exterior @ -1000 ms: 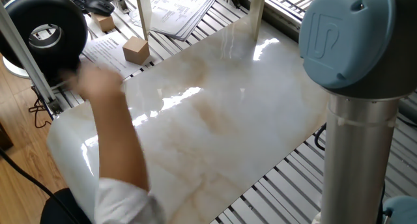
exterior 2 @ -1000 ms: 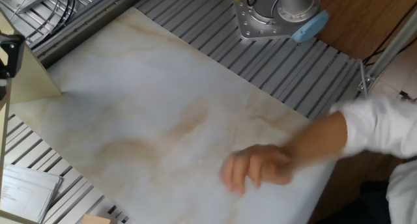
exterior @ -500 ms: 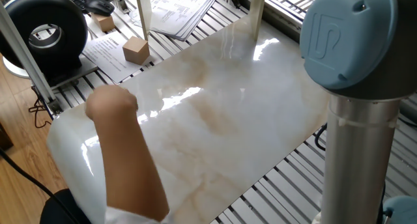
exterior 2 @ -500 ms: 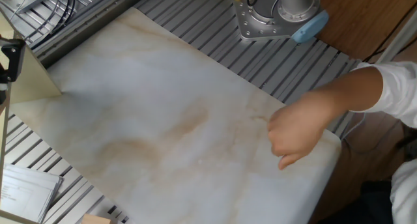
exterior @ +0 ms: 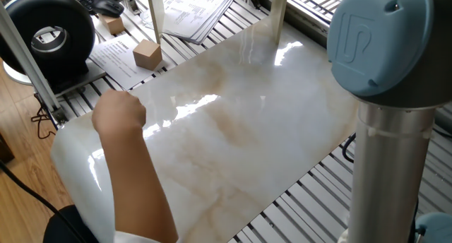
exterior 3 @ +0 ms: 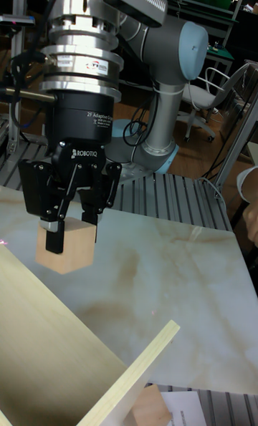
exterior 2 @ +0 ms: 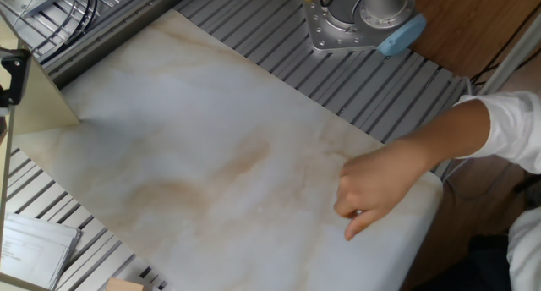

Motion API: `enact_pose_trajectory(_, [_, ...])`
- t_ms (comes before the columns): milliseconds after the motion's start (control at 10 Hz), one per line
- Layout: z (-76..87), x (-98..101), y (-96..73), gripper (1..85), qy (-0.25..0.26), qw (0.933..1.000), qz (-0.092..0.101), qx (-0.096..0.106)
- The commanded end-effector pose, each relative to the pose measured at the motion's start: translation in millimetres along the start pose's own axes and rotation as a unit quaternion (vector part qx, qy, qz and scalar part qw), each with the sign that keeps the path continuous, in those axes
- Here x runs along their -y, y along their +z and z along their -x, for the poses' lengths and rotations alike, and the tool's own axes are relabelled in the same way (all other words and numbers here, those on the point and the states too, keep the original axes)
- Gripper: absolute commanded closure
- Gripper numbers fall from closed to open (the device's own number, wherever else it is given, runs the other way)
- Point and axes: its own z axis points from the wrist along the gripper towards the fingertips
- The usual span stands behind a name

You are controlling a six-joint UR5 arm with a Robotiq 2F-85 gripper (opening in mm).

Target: Put the object on the shelf

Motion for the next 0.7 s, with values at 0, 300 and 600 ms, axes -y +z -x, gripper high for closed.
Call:
enact_pose_trajectory(0, [-2.1, 5.1, -4.9, 84.3, -0.019, 0.9997, -0.002, 0.014])
enact_pose_trajectory(300, [-1.3, 10.9, -5.8, 84.3, -0.03, 0.9993, -0.01, 0.021])
enact_pose_trajectory(600, [-0.5, 9.9, -5.7, 84.3, -0.033, 0.9989, -0.007, 0.03])
